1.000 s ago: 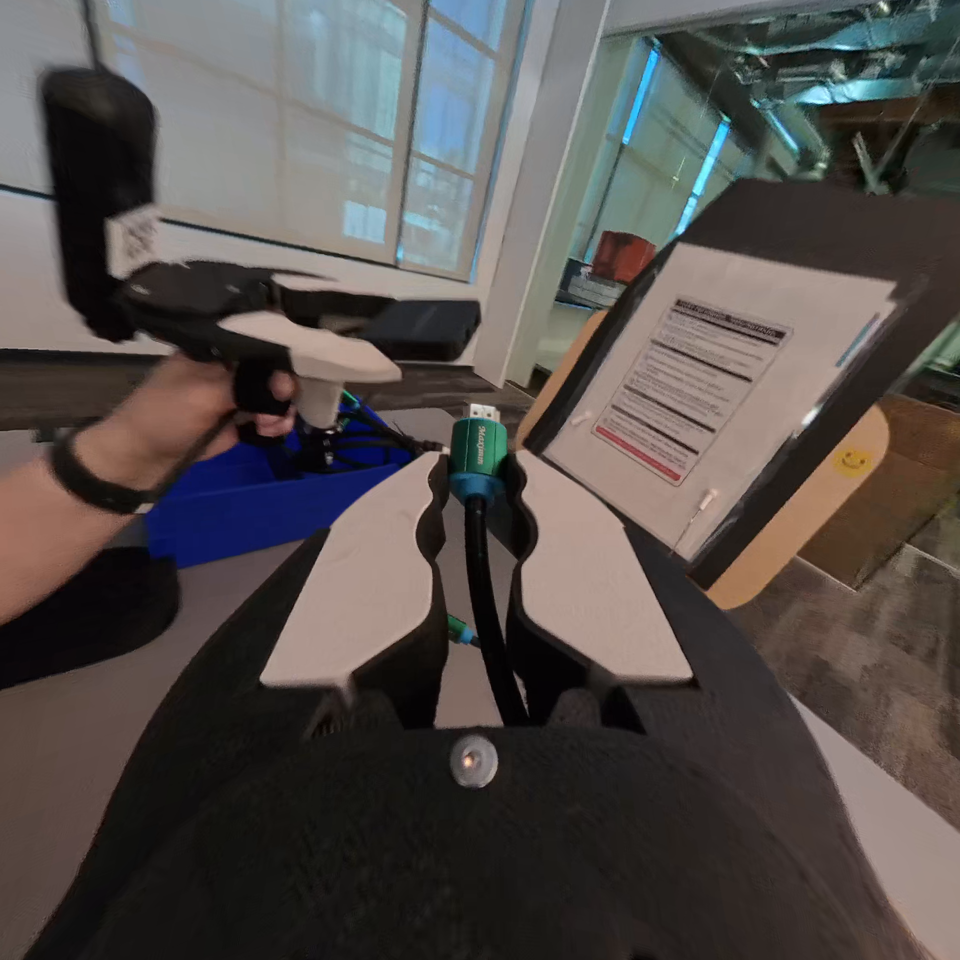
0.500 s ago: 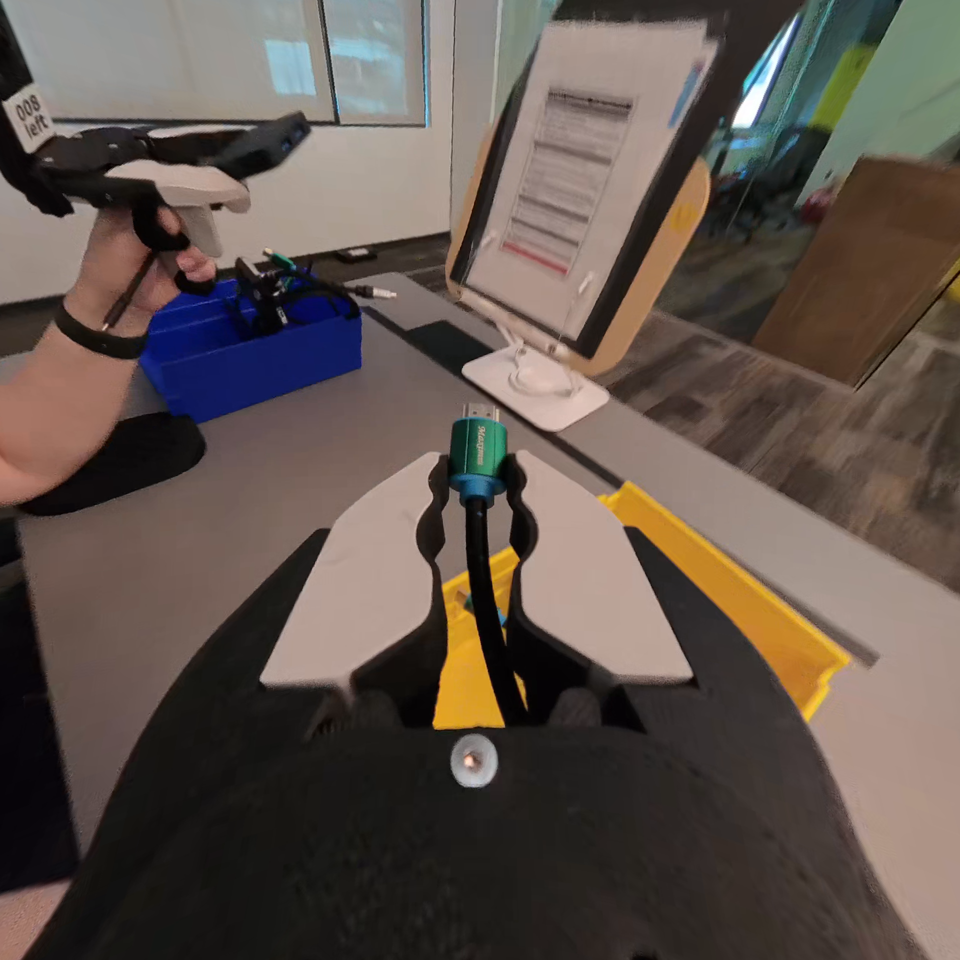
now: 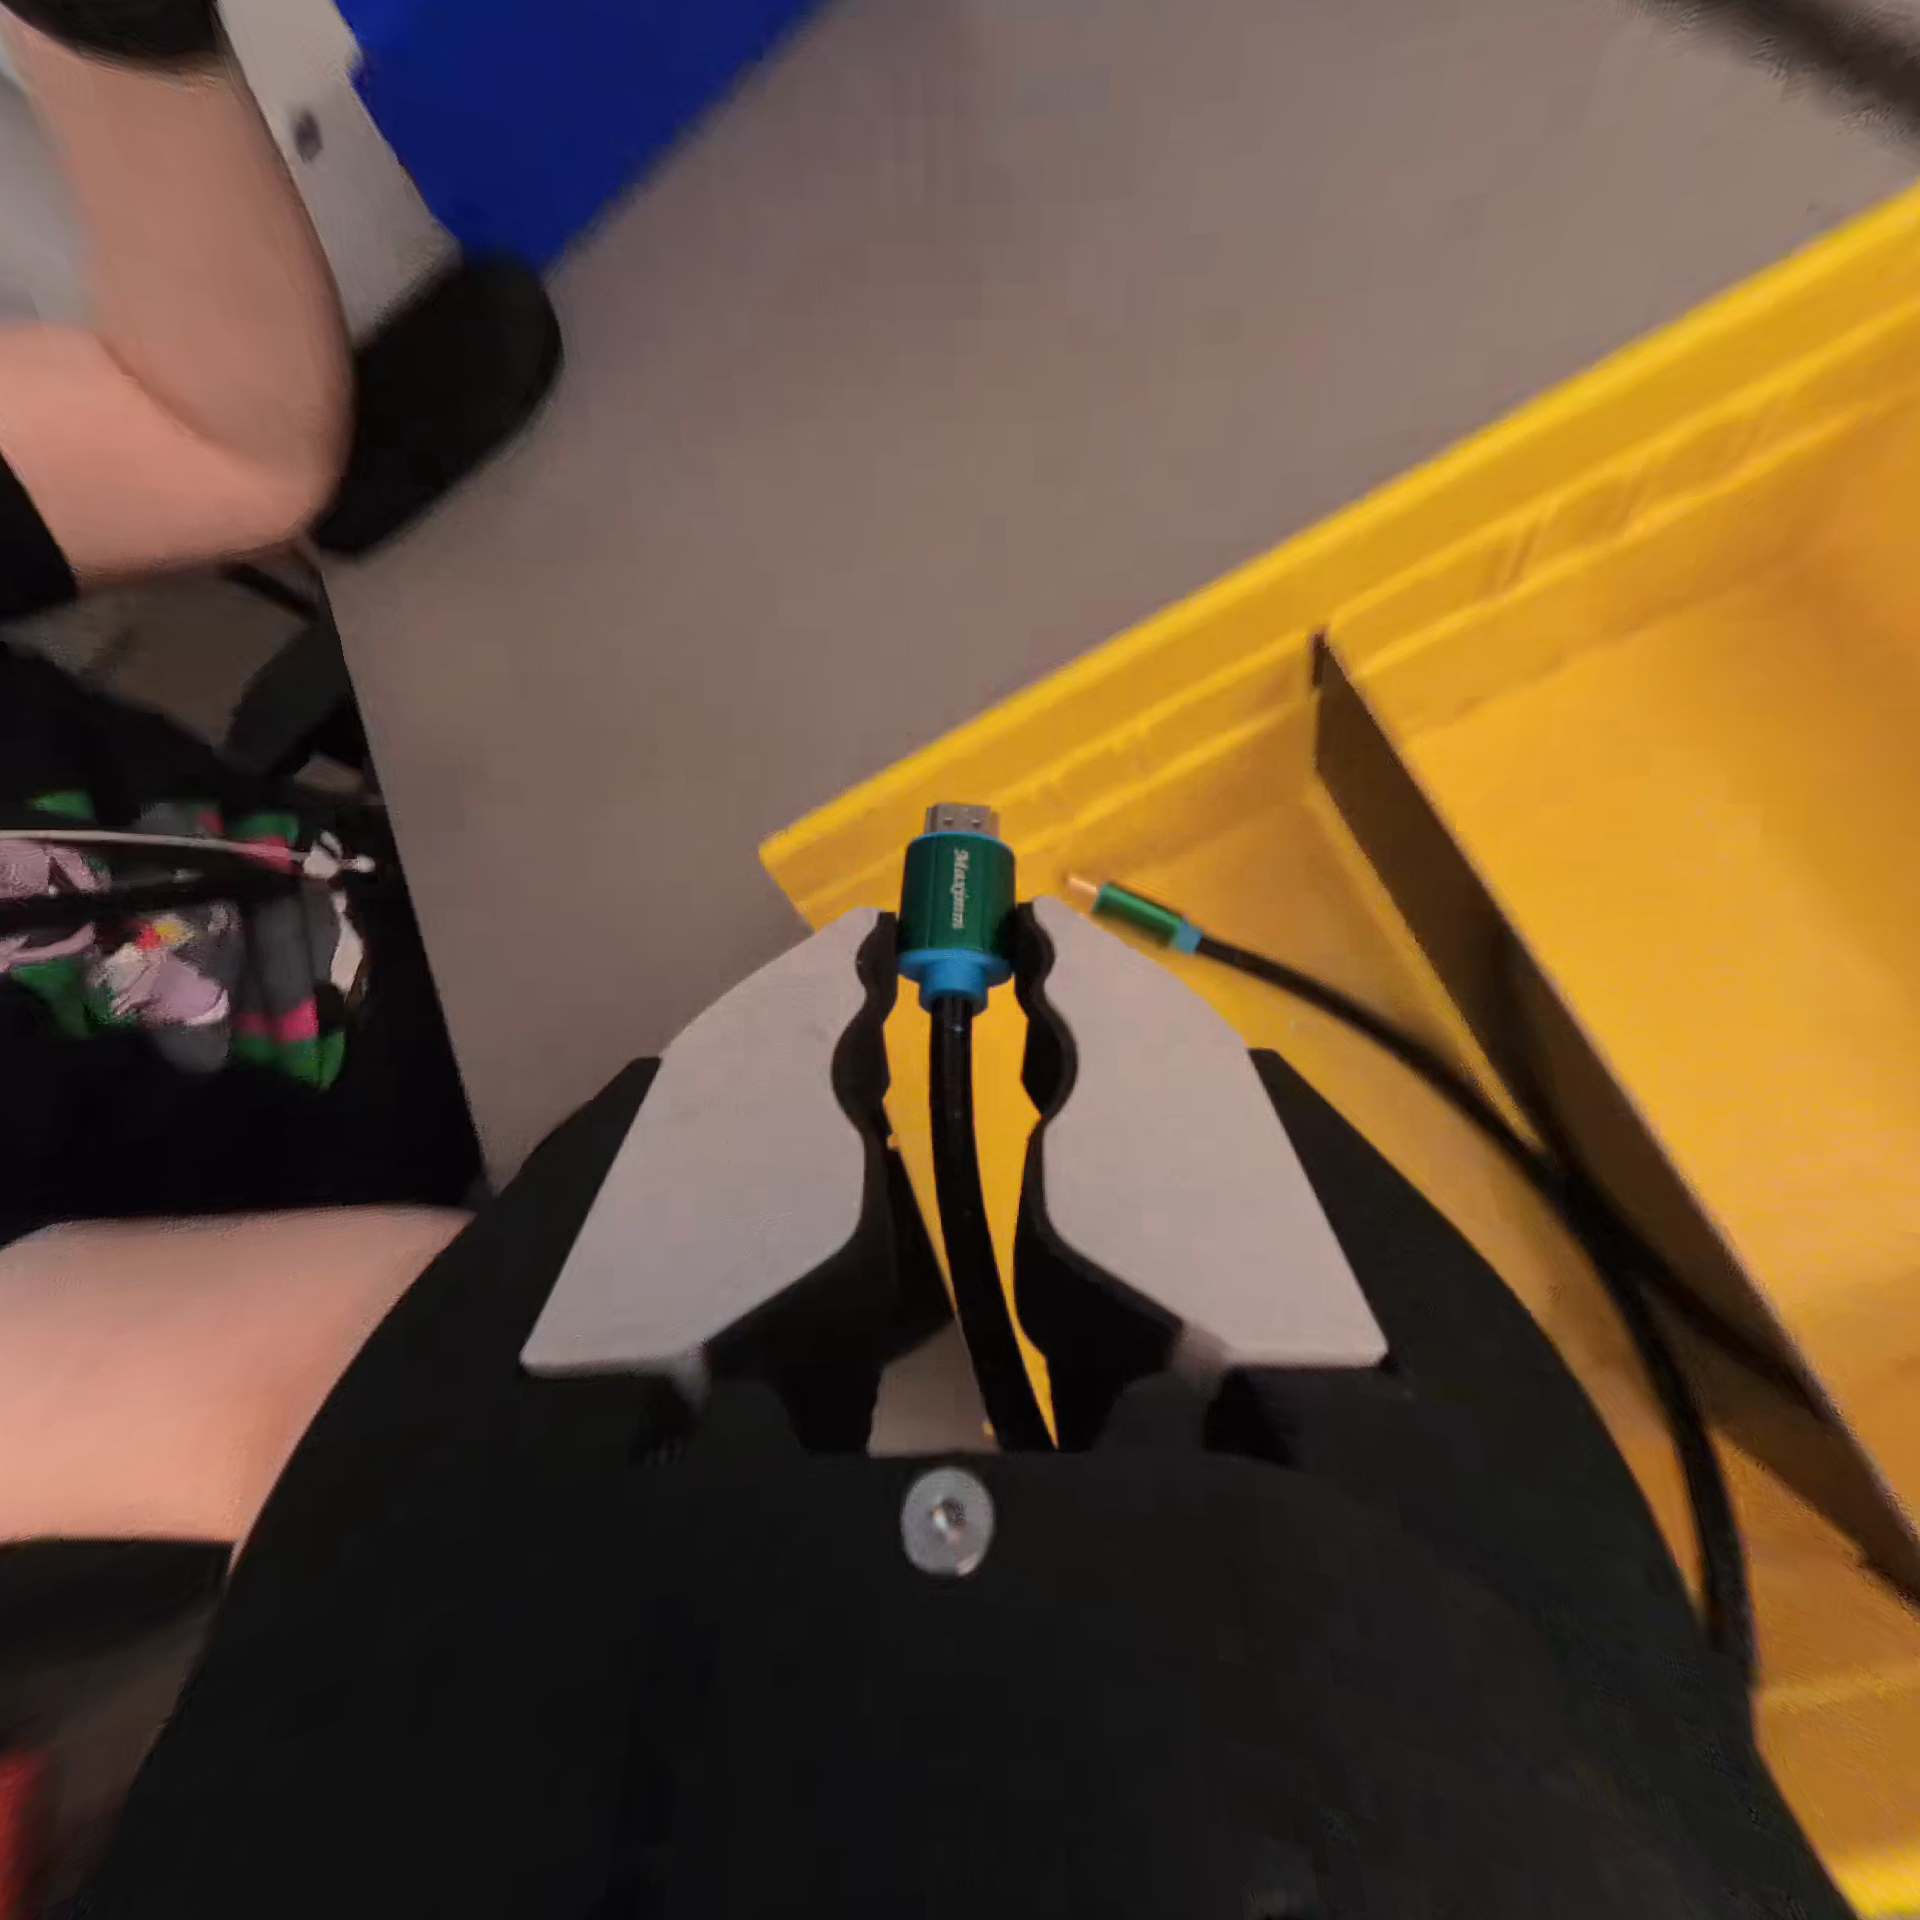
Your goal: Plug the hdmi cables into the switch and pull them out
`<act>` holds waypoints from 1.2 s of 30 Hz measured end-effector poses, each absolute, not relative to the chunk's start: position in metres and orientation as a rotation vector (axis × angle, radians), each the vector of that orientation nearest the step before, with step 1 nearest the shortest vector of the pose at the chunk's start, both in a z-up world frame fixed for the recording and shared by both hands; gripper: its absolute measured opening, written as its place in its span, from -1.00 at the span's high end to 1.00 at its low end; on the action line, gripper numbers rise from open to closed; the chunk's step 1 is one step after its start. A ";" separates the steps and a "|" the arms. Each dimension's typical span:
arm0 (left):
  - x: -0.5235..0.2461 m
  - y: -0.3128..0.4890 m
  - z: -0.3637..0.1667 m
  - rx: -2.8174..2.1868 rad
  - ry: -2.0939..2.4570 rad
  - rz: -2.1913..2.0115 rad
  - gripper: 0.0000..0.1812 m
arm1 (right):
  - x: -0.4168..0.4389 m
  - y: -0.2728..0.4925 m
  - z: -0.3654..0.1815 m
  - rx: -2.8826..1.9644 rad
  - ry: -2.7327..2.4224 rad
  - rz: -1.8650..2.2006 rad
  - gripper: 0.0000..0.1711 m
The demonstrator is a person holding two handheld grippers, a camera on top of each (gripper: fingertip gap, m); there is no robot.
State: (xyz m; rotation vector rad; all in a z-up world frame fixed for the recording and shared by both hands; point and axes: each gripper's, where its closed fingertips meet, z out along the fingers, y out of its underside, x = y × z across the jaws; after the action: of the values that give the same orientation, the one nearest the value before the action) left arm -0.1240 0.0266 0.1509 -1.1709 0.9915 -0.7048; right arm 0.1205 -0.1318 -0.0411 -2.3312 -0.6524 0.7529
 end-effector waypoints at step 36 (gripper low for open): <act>-0.115 0.001 0.154 -1.118 1.055 -0.701 0.29 | 0.278 -0.143 -0.016 -2.373 0.224 -0.044 0.69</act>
State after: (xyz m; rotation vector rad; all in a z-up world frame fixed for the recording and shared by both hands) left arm -0.1145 0.0012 0.1544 -1.1175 1.0551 -0.7007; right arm 0.2782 -0.1430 -0.0163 -2.3733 0.2244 -0.0444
